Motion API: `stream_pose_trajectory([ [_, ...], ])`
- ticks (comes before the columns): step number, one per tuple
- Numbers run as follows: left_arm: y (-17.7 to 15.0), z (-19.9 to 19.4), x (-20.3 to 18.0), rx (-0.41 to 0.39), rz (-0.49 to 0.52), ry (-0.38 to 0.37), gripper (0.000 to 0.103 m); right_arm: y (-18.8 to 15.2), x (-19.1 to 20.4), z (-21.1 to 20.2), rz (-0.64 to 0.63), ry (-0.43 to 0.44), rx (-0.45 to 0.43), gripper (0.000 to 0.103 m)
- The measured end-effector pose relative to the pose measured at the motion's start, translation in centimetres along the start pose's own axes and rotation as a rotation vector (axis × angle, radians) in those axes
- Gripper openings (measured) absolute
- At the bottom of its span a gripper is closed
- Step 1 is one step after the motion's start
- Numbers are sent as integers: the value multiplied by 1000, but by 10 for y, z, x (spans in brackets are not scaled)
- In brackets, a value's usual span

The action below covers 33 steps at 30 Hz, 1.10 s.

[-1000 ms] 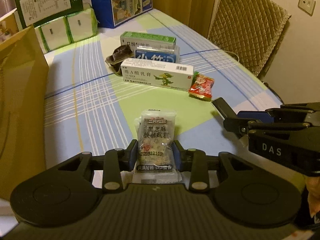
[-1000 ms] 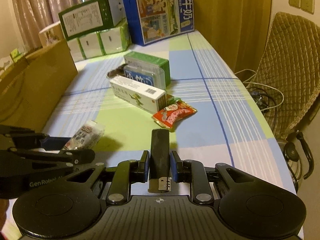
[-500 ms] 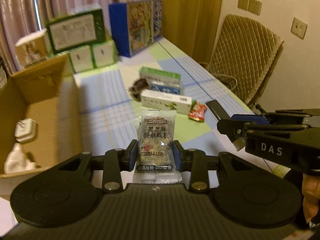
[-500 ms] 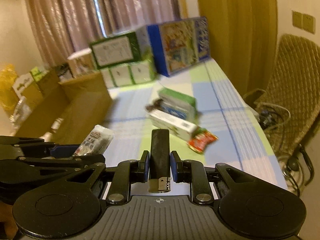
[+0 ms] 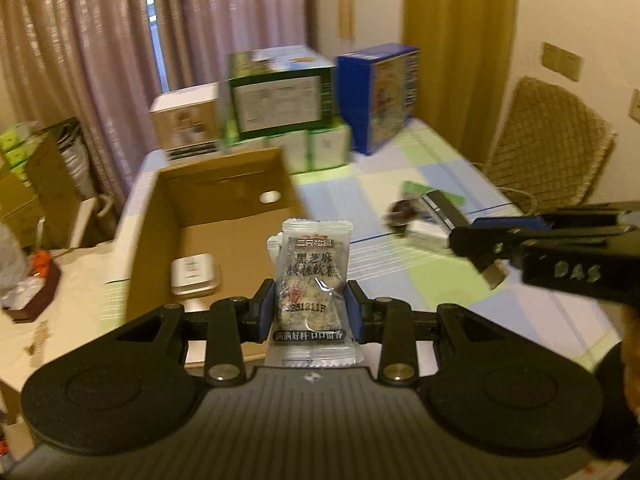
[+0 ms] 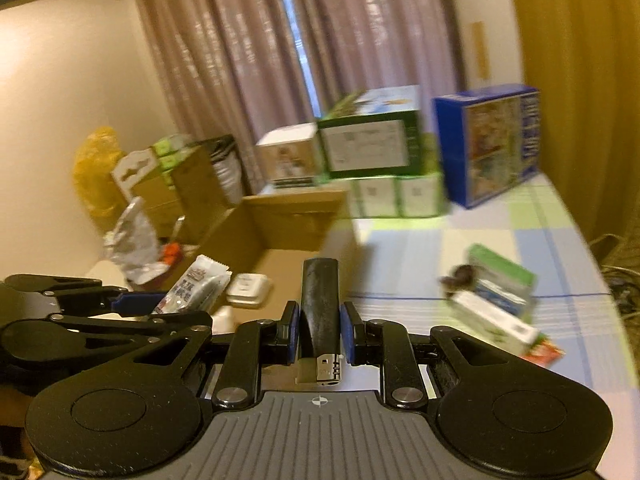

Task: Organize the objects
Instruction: 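Carry the snack packet and lighter over the cardboard box, then open both grippers to drop the packet and lighter into the box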

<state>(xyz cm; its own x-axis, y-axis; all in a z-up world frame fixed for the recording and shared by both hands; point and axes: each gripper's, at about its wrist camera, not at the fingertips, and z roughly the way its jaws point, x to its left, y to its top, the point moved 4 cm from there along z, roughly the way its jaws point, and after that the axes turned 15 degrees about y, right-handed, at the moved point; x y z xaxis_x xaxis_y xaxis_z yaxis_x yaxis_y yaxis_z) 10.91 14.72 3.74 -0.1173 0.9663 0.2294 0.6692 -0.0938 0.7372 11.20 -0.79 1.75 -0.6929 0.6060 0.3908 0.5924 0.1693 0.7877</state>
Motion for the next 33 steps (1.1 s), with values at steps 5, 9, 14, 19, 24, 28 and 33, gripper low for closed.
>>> stream_pose_trajectory([
  [5,-3,23,53,44,-39,50,31,9,23,40,-13,53,47,19],
  [9,-6,42,77,69,-64,55,31,16,28,72,-6,68,70,19],
  [14,-7,67,85,85,-84,37,31,18,18,100,22,60,96,19],
  [19,-13,89,83,102,-93,18,31,14,10,122,34,57,127,19],
  [24,-17,106,82,113,-102,12,32,8,2,138,56,53,140,19],
  [28,-17,113,84,101,-114,62,49,9,-4,141,66,71,122,27],
  [33,-19,99,90,85,-142,65,49,11,-12,125,89,62,84,37],
])
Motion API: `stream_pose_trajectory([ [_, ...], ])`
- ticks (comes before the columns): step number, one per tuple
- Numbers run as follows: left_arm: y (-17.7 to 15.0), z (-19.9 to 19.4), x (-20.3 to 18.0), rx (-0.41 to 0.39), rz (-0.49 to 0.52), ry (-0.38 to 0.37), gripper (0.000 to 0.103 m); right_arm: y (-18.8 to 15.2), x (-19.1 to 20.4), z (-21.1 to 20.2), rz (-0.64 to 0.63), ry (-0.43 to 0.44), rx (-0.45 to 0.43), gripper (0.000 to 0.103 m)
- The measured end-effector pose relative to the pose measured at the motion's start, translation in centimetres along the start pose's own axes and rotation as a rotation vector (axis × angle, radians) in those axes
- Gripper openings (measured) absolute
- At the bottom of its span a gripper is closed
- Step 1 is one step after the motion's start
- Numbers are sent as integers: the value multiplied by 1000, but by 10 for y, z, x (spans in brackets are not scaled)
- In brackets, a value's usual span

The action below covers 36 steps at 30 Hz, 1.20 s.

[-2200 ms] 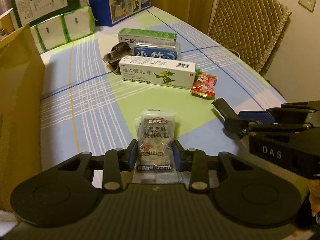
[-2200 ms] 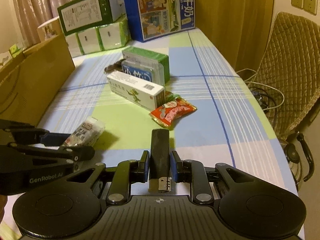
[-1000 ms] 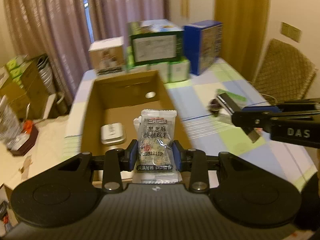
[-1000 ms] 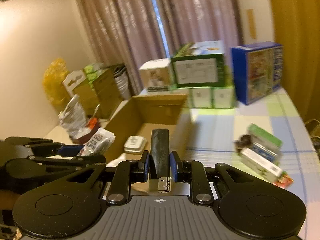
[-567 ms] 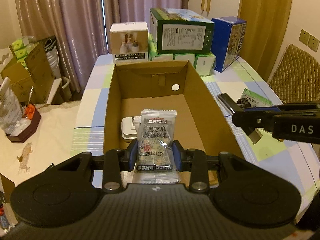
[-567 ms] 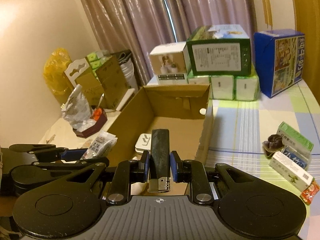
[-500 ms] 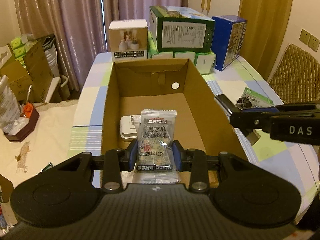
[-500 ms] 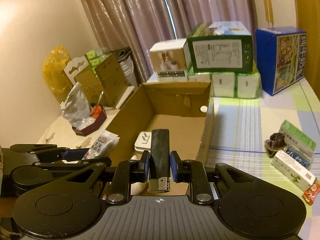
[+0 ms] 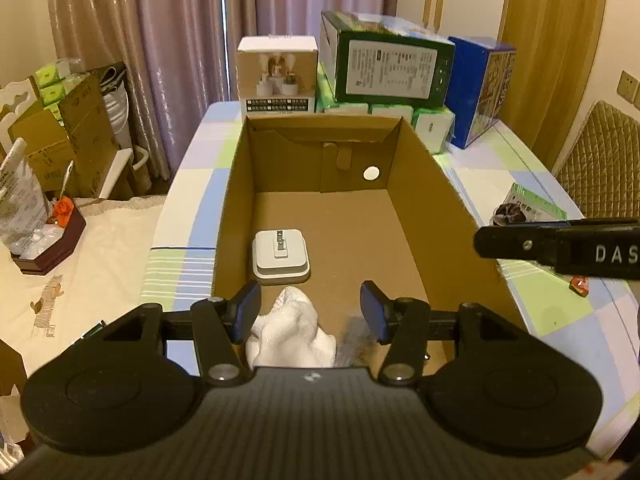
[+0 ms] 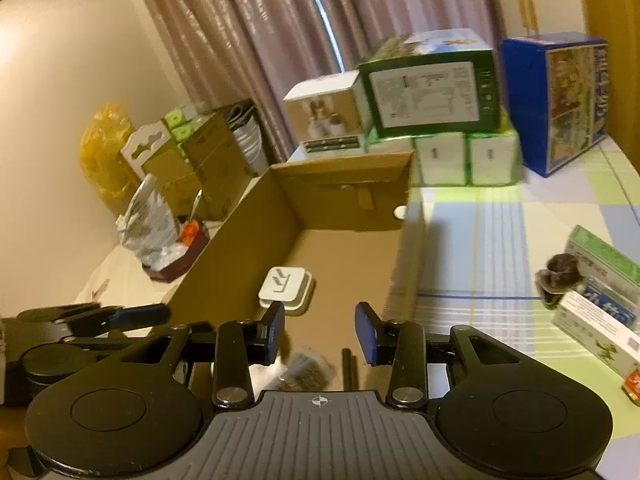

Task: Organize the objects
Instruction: 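Open both grippers to drop the packet and lighter into the box, then move both grippers back toward the remaining items on the table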

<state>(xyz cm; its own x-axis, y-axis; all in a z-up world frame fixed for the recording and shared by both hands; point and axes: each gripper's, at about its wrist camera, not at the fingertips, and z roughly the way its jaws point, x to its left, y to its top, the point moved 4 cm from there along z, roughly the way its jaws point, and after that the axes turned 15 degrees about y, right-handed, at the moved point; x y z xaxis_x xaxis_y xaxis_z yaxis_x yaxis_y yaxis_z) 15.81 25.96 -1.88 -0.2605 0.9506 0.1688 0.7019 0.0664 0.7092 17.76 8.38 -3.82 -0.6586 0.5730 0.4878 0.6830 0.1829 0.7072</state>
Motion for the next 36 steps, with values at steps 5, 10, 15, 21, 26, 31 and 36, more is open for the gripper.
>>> stream_pose_trajectory([
  [5,-3,-22,3,-11,-43,-15,49,-4,-3,-28,25,-12,-29,40],
  [10,-8,-50,-4,-28,-72,-31,58,-17,-1,-66,43,-32,-58,54],
  [15,-16,-75,-17,-30,-50,-17,66,-36,-1,-99,59,-56,-66,61],
  [21,-28,-105,-29,-39,-68,-11,79,-60,5,-129,-13,-125,-35,74],
  [26,-36,-121,-39,-34,-79,-24,84,-75,1,-150,-33,-162,-38,81],
  [31,-40,-135,-53,-43,-82,-42,95,-84,-5,-173,-30,-189,-56,93],
  [36,-44,-143,-71,-57,-57,-67,102,-93,-15,-196,-10,-234,-78,101],
])
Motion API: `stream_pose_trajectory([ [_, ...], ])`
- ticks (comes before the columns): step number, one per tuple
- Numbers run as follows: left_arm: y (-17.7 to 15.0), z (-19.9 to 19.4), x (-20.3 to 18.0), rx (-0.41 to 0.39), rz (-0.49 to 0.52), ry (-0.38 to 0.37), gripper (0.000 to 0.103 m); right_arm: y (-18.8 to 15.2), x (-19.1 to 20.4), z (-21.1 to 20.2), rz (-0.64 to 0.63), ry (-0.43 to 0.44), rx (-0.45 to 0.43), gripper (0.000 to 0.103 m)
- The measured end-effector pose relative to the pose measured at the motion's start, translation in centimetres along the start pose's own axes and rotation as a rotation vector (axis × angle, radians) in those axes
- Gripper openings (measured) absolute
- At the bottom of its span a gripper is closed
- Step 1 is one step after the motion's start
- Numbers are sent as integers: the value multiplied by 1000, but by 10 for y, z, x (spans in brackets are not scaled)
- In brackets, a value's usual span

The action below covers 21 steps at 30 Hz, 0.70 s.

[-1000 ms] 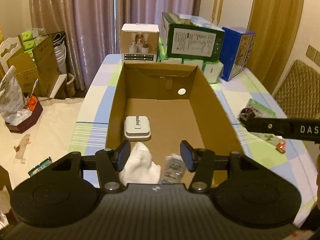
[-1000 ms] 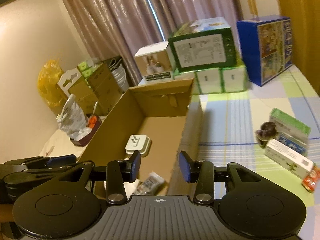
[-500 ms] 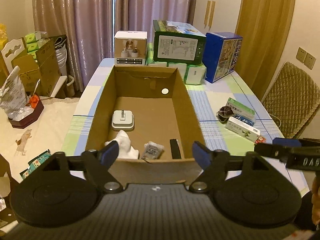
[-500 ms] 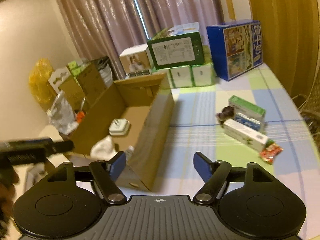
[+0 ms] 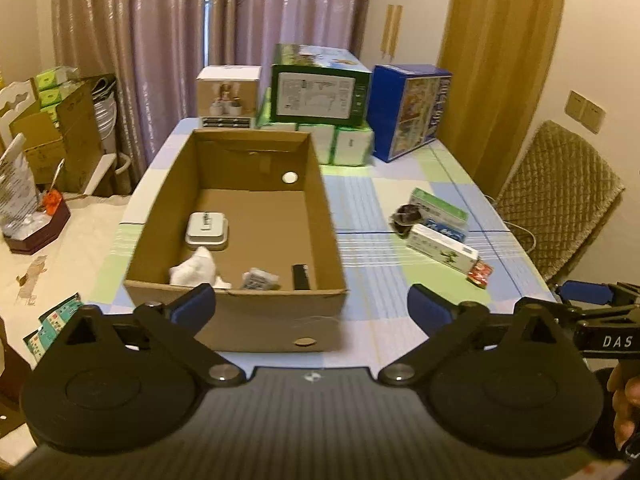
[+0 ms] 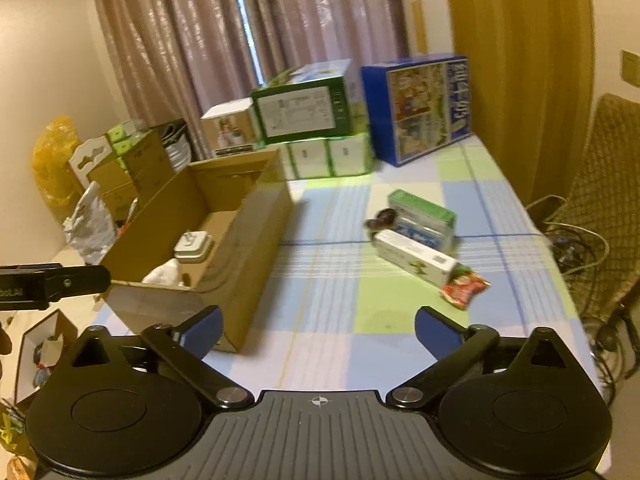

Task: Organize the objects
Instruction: 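Move both grippers back toward the remaining items on the table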

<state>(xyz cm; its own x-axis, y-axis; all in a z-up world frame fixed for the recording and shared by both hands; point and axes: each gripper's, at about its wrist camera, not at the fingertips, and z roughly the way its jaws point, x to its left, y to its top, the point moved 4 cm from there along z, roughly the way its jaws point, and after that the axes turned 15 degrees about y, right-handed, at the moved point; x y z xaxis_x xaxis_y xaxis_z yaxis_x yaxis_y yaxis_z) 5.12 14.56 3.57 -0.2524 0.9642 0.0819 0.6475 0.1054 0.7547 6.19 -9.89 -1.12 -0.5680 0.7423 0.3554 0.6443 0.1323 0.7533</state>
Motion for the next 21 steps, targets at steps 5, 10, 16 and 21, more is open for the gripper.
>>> stream_pose_trajectory([
  [5,-3,-8,-19,-17,8,-32,102,-7,-20,-20,29,-48,-10,101],
  [10,-4,-9,-42,-17,41,-68,102,-12,-42,-37,69,-93,-29,101],
  [16,-5,-6,-73,-17,89,-98,102,-12,-67,-48,99,-127,-44,101],
  [21,-10,1,-95,4,113,-124,102,-13,-83,-53,119,-138,-48,101],
])
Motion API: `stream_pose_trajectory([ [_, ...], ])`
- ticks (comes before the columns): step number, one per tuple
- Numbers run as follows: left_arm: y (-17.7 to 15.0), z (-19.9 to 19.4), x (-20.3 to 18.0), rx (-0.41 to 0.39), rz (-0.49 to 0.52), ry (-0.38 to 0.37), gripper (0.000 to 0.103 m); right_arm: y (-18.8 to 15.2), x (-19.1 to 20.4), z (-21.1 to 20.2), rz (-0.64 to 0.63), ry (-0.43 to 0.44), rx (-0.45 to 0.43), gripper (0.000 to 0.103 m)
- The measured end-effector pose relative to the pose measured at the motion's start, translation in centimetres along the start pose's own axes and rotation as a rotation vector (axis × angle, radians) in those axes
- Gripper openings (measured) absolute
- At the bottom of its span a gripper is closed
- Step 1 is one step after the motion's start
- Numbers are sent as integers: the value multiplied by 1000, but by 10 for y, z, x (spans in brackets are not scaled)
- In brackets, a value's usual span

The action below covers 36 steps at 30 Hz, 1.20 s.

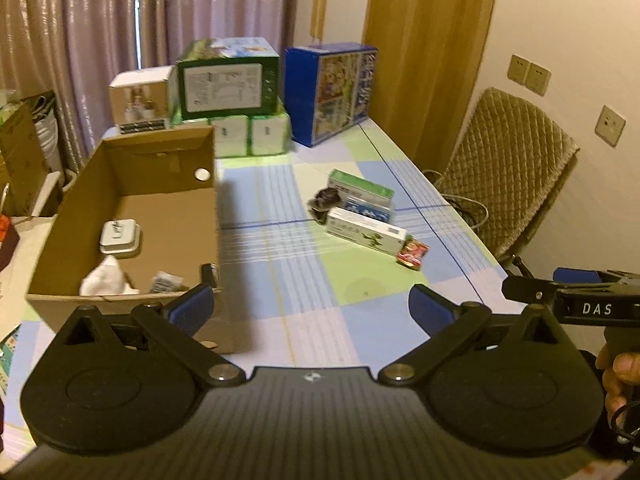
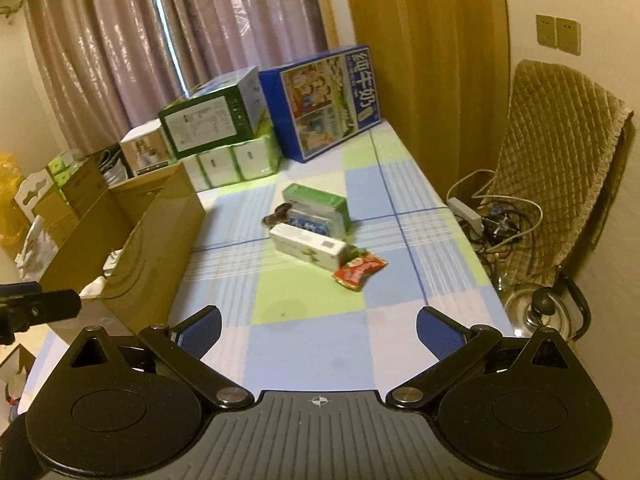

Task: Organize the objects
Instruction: 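Move both grippers back toward the remaining items on the table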

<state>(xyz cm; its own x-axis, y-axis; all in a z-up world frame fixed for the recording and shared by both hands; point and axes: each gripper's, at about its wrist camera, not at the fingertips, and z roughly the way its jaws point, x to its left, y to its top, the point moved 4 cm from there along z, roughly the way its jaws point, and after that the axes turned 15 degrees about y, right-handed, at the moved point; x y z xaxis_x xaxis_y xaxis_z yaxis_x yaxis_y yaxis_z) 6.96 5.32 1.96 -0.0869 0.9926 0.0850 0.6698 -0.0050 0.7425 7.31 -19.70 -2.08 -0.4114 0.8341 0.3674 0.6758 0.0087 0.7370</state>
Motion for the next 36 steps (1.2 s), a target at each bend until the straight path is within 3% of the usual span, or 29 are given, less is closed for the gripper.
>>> stream_pose_trajectory([
  [10,9,31,-35,21,44,-36,102,8,-30,2,33,-35,-31,101],
  [18,24,68,-53,38,37,-17,102,26,-53,26,34,-57,-32,101],
  [20,26,81,-57,45,40,-5,102,32,-59,36,25,-58,-30,98],
  [28,24,137,-70,96,21,31,102,41,-91,94,27,-57,37,74],
  [36,11,178,-77,146,13,44,102,28,-110,155,83,-1,107,69],
])
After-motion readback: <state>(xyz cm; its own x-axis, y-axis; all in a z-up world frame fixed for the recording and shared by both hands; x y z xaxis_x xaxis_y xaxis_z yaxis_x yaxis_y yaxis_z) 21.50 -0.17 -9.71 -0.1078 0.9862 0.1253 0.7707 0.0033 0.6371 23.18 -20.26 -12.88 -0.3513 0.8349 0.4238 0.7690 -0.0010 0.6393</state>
